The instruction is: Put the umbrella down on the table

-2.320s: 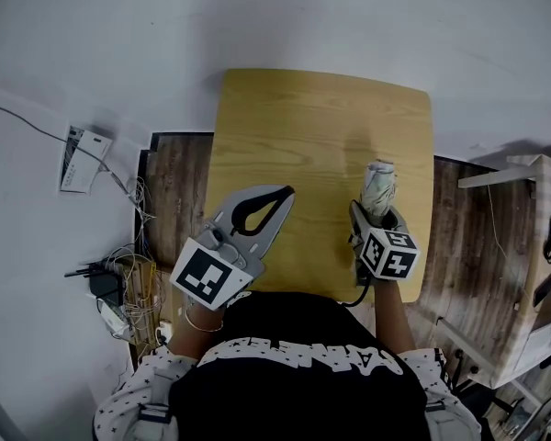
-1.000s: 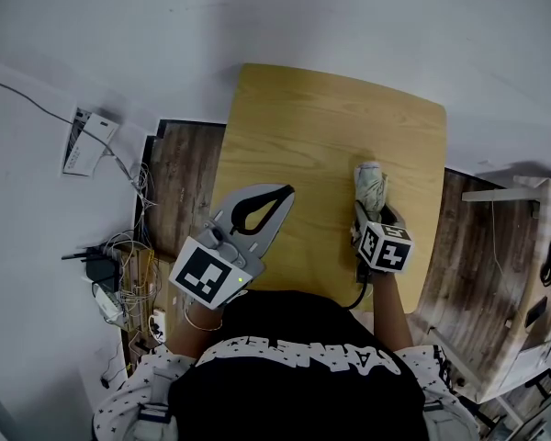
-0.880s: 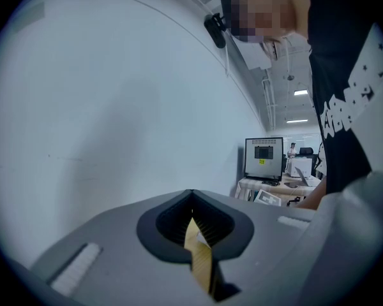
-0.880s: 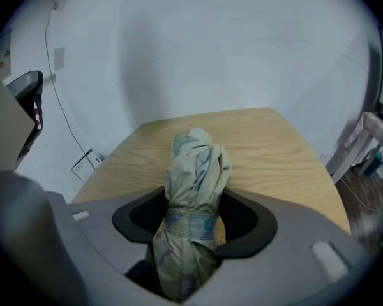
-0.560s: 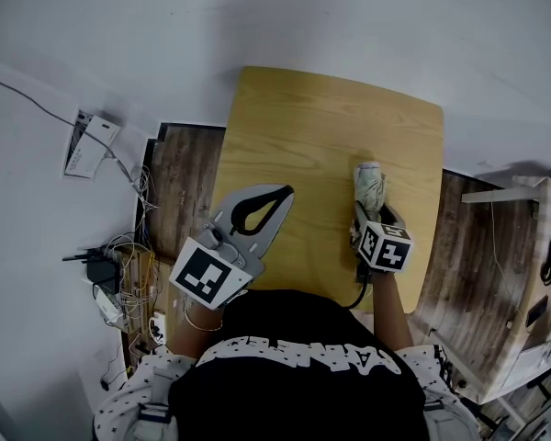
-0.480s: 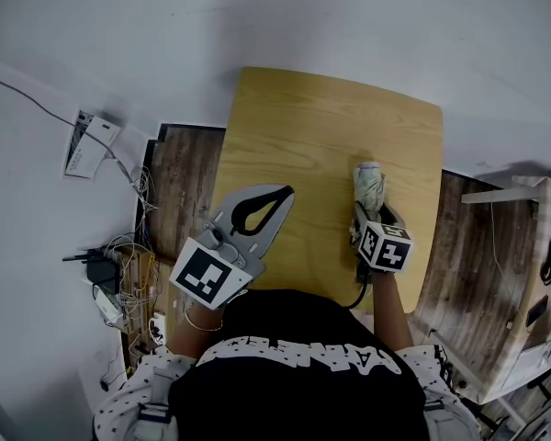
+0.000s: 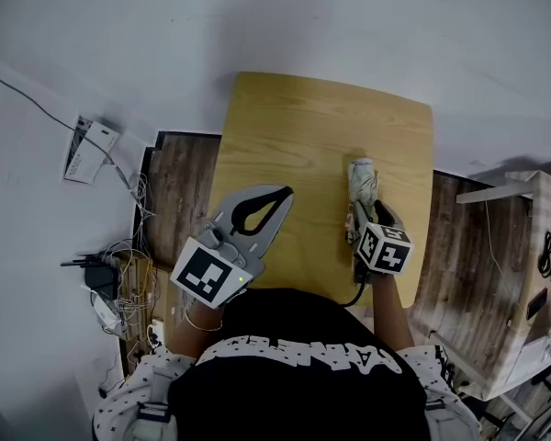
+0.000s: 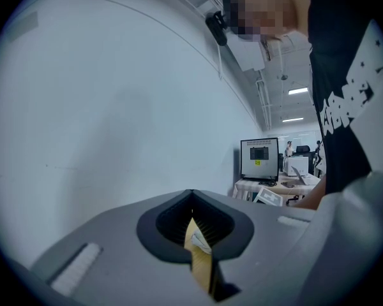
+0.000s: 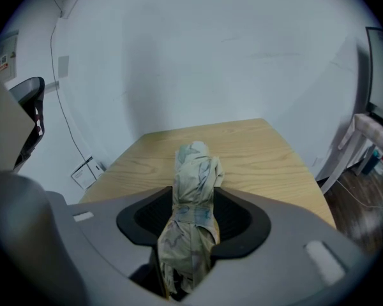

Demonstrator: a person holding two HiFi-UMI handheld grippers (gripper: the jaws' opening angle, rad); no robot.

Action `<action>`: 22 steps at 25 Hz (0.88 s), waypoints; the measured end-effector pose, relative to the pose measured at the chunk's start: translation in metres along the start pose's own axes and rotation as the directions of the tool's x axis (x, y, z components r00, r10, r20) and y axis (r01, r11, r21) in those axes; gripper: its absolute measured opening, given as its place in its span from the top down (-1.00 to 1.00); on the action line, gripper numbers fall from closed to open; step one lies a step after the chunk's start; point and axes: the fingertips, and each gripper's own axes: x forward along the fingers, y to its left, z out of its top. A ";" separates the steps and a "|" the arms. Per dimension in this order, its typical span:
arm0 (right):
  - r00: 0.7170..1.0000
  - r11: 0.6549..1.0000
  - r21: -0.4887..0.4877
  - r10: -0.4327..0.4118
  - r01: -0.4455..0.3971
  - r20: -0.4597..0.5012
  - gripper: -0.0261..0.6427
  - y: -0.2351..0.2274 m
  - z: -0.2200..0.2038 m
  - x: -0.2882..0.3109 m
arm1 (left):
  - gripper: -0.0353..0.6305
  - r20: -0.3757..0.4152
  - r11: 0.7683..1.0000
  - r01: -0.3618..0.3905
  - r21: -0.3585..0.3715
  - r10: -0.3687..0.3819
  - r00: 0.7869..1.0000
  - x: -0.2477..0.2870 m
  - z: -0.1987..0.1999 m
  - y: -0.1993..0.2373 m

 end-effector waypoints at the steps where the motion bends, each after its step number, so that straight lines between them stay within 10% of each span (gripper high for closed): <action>1: 1.000 1.000 0.001 -0.004 0.004 0.006 0.33 -0.001 0.000 -0.003 | 0.91 0.001 1.000 0.003 0.002 -0.003 1.000 0.000 0.001 -0.002; 7: 0.997 0.999 0.017 -0.033 0.032 0.073 0.88 -0.006 0.005 -0.024 | 0.91 0.016 1.000 0.022 0.012 -0.022 1.000 -0.002 0.004 -0.016; 22: 0.975 1.000 0.030 -0.002 -0.005 0.221 0.88 -0.003 0.016 -0.094 | 0.91 0.030 0.997 0.068 0.035 -0.069 0.997 -0.011 0.008 -0.060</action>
